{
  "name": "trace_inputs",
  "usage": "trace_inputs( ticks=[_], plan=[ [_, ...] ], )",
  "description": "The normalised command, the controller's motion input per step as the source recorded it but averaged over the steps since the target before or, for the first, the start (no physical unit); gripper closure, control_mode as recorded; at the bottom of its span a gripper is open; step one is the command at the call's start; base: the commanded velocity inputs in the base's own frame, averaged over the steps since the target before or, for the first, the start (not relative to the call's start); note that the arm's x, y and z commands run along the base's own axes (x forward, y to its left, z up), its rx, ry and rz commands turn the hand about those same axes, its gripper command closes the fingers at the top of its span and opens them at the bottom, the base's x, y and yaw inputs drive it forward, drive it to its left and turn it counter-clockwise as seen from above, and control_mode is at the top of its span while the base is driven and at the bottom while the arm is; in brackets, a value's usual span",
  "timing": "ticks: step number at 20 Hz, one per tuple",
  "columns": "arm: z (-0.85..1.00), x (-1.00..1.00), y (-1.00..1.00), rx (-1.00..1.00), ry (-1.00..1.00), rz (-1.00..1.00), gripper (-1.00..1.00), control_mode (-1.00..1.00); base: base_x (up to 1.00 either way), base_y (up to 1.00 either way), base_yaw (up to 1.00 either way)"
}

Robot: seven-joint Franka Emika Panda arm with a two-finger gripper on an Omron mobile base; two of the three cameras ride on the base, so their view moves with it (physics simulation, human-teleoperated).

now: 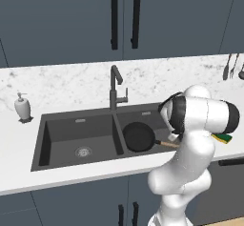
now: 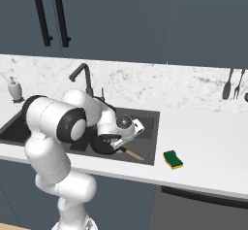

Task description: Pick the pan and sponge and place them into the sink. Then turn on the water.

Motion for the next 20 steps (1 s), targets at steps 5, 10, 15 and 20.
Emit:
trace_inputs(
  ticks=[5,10,15,20],
  plan=[
    [0.92,-0.32,-0.35,0.05,0.0,0.01,-1.0,-1.0,0.0,0.0,0.0],
    [1.0,-0.21,-0.3,0.05,0.01,0.01,-1.0,-1.0,0.0,0.0,0.0],
    [0.84,-0.24,-0.3,0.03,0.14,0.0,-1.0,-1.0,0.0,0.0,0.0],
    [0.49,-0.34,-0.41,0.01,0.31,0.0,-1.0,-1.0,0.0,0.0,0.0]
  ],
)
